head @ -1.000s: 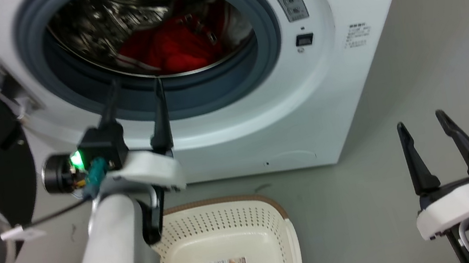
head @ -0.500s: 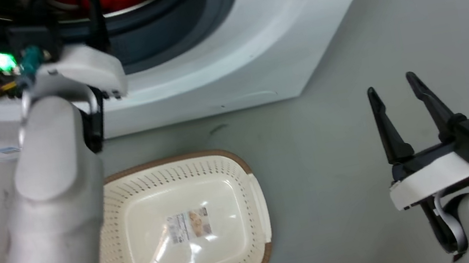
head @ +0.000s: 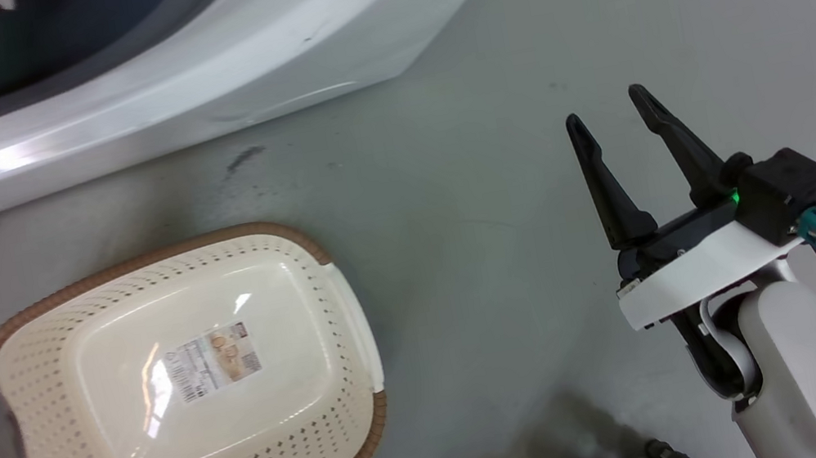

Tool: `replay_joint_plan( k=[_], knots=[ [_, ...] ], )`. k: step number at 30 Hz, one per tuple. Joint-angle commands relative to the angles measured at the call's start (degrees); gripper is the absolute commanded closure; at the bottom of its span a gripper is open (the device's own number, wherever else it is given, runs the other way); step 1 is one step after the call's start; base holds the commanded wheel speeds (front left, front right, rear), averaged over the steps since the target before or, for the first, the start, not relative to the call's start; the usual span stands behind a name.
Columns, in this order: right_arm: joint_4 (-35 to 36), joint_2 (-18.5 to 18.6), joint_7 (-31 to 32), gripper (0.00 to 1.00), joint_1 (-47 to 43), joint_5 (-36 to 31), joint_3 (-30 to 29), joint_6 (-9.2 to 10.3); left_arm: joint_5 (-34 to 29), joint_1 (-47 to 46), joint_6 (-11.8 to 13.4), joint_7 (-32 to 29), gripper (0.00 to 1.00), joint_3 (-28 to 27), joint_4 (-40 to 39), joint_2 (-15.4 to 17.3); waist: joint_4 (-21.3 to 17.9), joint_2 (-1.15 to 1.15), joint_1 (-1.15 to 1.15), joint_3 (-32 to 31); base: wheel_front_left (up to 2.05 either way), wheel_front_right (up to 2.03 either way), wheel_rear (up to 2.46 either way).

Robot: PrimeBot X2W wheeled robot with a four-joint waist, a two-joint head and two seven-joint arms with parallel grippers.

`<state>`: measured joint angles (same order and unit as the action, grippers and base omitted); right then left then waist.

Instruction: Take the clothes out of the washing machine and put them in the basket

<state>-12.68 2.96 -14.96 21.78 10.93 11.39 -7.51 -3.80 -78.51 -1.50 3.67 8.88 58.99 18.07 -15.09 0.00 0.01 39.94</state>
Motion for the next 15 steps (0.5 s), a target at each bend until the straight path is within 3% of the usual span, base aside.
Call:
replay_joint_plan(
  k=[1, 13, 14, 15],
  knots=[
    [0.4, -0.2, -0.2, 0.0, 1.4, 0.7, 0.5, 0.04, -0.5, -1.9, -0.4, -1.6, 0.0, 0.4, 1.4, 1.0, -1.9, 0.0, -0.01, 1.7, 0.0, 0.0, 0.0],
    [1.4, -0.1, -0.2, 0.0, 2.5, 3.6, 2.9, 0.04, -1.3, -11.2, -3.5, -21.9, 0.0, 2.7, 10.5, 4.8, -5.0, 0.0, -0.01, 4.1, 0.0, 0.0, 0.0],
    [1.4, -0.1, -0.2, 0.0, 2.5, 3.9, 3.0, 0.04, -1.0, -11.6, -3.5, -24.0, 0.59, 2.6, 11.1, 4.8, -5.1, 0.0, -0.01, 4.1, 0.0, 0.0, 0.0],
    [1.4, -0.1, -0.2, 0.0, 2.5, 4.1, 3.1, 0.04, -0.8, -12.1, -3.5, -25.7, 0.86, 2.5, 11.5, 4.9, -5.2, 0.0, -0.01, 4.1, 0.0, 0.0, 0.0]
  ],
)
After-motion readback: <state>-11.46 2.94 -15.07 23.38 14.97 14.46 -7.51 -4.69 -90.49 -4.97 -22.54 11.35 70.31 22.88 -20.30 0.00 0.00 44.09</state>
